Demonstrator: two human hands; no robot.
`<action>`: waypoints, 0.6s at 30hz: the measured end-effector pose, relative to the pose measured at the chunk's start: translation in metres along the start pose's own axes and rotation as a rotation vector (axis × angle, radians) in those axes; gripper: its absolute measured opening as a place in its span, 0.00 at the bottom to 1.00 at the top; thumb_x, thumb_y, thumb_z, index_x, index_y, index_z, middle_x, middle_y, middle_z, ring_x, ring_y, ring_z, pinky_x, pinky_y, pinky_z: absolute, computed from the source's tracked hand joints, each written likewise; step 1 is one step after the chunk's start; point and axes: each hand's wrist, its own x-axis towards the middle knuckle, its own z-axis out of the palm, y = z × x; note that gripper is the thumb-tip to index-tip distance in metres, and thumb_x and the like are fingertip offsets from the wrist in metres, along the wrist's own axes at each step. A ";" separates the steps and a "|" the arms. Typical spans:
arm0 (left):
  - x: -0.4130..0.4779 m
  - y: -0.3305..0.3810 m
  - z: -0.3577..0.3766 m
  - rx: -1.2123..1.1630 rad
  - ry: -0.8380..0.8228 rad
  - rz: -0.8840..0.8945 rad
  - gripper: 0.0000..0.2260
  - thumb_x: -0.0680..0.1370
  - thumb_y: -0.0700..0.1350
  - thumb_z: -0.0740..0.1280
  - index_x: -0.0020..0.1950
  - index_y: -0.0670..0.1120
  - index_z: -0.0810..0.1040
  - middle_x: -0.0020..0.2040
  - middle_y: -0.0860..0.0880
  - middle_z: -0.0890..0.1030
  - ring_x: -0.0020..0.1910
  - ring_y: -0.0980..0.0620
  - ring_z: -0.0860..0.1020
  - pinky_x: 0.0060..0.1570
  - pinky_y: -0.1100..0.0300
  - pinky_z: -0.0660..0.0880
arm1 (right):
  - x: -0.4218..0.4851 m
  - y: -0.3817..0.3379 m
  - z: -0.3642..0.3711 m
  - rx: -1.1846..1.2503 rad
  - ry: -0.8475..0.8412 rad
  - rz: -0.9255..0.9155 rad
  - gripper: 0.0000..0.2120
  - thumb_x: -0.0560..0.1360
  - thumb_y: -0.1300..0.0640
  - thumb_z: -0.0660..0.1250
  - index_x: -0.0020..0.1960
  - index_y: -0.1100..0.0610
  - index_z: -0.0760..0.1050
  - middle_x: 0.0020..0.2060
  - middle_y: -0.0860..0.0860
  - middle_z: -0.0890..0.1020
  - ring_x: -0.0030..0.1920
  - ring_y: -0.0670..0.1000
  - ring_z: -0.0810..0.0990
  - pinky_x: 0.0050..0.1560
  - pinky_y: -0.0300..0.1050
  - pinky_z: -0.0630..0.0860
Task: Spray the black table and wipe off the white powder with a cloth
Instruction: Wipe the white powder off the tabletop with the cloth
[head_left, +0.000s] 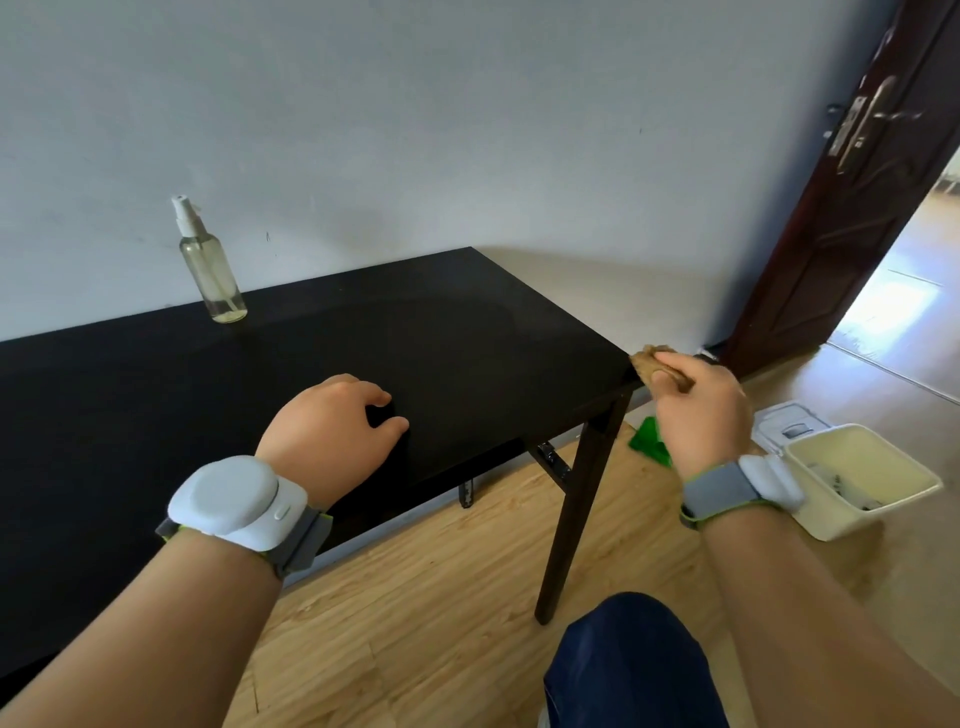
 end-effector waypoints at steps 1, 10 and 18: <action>0.000 0.000 0.000 -0.002 0.001 -0.002 0.20 0.78 0.56 0.63 0.69 0.52 0.73 0.69 0.53 0.72 0.65 0.53 0.73 0.57 0.62 0.69 | -0.002 0.003 -0.002 0.099 0.030 0.068 0.13 0.75 0.56 0.66 0.59 0.49 0.81 0.55 0.57 0.80 0.53 0.60 0.78 0.55 0.46 0.72; -0.001 0.002 0.000 0.006 -0.017 -0.008 0.20 0.78 0.55 0.63 0.70 0.52 0.72 0.69 0.52 0.72 0.65 0.53 0.73 0.58 0.61 0.70 | -0.036 -0.016 0.012 0.599 0.005 0.273 0.14 0.77 0.59 0.66 0.62 0.52 0.76 0.54 0.51 0.80 0.52 0.51 0.80 0.50 0.39 0.78; 0.001 0.000 0.001 0.000 -0.013 -0.005 0.20 0.78 0.55 0.63 0.69 0.52 0.73 0.69 0.52 0.72 0.64 0.52 0.74 0.55 0.61 0.70 | -0.085 -0.045 0.028 0.652 -0.057 0.311 0.14 0.79 0.57 0.64 0.64 0.50 0.75 0.60 0.48 0.78 0.59 0.48 0.77 0.57 0.44 0.78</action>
